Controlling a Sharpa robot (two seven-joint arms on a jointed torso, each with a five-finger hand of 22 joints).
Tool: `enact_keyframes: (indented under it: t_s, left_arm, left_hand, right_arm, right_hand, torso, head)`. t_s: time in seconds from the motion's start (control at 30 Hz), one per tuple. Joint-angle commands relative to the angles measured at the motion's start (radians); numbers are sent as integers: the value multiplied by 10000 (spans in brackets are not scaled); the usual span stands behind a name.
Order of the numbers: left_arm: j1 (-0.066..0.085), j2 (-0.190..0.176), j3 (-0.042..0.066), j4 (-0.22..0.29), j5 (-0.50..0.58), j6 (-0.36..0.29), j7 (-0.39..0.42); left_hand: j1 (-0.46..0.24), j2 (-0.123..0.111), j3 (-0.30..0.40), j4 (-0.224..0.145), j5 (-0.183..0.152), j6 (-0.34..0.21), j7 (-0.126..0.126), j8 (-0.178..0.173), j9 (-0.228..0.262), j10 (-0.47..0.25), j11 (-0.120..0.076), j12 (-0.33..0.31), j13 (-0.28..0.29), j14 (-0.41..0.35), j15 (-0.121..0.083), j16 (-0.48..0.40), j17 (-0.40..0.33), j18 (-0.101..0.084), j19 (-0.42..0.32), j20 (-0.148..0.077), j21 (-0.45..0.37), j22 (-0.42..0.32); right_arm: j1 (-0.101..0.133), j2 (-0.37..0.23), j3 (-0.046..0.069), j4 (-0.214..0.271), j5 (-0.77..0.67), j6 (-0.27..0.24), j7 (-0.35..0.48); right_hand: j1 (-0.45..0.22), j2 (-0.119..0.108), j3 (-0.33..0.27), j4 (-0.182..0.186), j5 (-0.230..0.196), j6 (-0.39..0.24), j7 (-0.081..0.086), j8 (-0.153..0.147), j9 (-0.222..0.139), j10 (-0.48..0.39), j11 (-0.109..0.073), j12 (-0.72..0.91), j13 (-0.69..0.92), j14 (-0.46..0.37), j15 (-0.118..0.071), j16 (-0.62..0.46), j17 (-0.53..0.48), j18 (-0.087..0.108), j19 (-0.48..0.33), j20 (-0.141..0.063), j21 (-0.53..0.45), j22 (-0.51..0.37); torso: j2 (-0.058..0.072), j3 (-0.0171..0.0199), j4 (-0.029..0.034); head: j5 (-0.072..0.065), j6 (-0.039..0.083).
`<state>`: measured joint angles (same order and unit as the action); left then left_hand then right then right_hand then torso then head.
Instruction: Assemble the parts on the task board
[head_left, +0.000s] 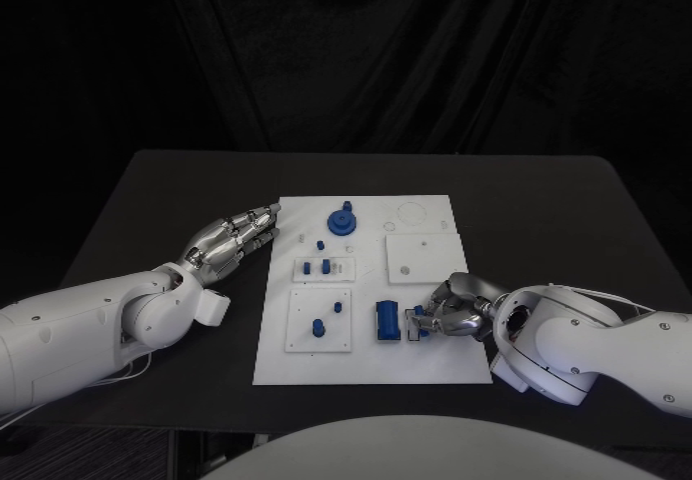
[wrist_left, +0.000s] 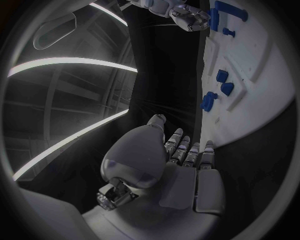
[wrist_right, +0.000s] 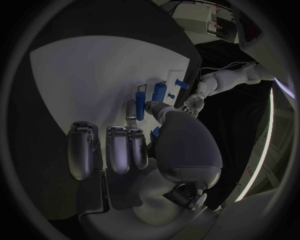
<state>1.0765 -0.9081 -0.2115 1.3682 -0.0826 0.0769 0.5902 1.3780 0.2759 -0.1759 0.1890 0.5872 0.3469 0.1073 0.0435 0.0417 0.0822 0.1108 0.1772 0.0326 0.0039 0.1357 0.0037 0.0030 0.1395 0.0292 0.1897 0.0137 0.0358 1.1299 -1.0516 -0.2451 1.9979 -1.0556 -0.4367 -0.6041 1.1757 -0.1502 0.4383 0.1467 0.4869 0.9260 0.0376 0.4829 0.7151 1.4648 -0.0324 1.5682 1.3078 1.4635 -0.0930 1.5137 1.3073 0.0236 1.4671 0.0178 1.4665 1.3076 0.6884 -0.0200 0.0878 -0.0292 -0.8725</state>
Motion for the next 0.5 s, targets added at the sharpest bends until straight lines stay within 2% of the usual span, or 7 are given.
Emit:
enact_keyframes:
  t_s: [0.03,0.5]
  left_arm:
    - [-15,-6,8,16,44,102,95]
    - [-18,17,8,-2,44,135,75]
  left_hand:
    - [-41,40,0,-46,-3,16,73,32,11,18,52,43,9,2,28,-18,-13,-115,-7,68,51,3]
    - [-42,43,6,-54,9,14,77,31,10,14,42,35,5,2,28,-18,-13,-110,-9,72,50,0]
  right_arm:
    - [-3,54,-1,-7,111,-189,180]
    - [-6,167,0,-45,-10,137,-2]
  right_hand:
    - [-93,23,363,-275,-82,-17,-52,-14,-10,1060,-67,26,2630,830,-67,43,1250,30,622,-66,19,2283]
    - [-381,-13,63,-93,100,-55,-13,-44,-51,1060,-32,26,2630,798,-39,-12,1104,54,575,-45,-72,2249]
  torso:
    - [-9,2,2]
    - [-3,-1,1]
  head:
    - [9,-1]
    - [2,-1]
